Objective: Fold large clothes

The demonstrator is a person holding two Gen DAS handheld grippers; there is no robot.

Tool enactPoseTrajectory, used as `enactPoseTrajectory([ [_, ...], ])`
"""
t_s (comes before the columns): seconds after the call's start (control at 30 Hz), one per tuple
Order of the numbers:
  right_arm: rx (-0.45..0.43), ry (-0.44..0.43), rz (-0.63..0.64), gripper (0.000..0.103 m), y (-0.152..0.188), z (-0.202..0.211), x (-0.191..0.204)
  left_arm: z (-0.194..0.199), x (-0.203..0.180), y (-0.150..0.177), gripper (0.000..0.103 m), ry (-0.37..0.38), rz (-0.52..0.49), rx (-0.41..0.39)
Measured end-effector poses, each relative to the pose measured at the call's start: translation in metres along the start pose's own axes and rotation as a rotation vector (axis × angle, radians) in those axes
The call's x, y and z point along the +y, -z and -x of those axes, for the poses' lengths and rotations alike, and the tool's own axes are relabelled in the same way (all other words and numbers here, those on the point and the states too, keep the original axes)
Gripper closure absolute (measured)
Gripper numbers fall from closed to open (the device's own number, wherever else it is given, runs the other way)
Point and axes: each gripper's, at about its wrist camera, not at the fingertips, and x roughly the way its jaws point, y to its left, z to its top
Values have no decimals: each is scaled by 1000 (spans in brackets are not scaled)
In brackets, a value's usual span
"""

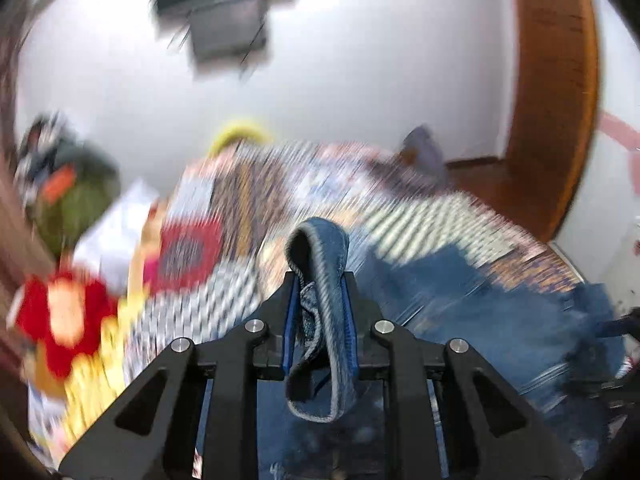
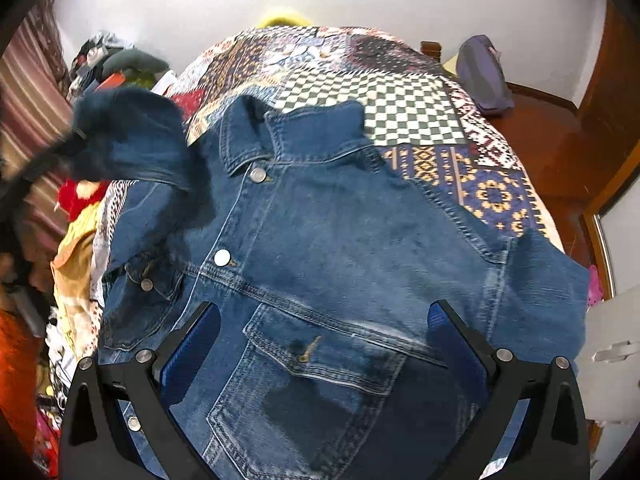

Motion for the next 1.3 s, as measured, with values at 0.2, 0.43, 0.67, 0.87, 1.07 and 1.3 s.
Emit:
enactPoseTrajectory([
  [0.2,-44,-34,-69,0,3,23,-22,35,-60,-50,102,224,-67,-23],
  [0.43,-65,-13,-100,0,15,42,-42,-10,-117,-24,102,369,-126,177],
  [0.67,-41,-34,-81,0,13,38,-38,-32,-93,19,94,295,-102,291],
  [0.87,-2,-98,-51,0,-9,8,-6,-33,-11,55,44,160,-32,315],
  [1.07,50,-123,-27,0,-36,-35,31,-44,61,120,43,22,-42,440],
  [1.3,170,-177,-83,1,-56,-104,52,-57,80,184,42,22,-50,519],
])
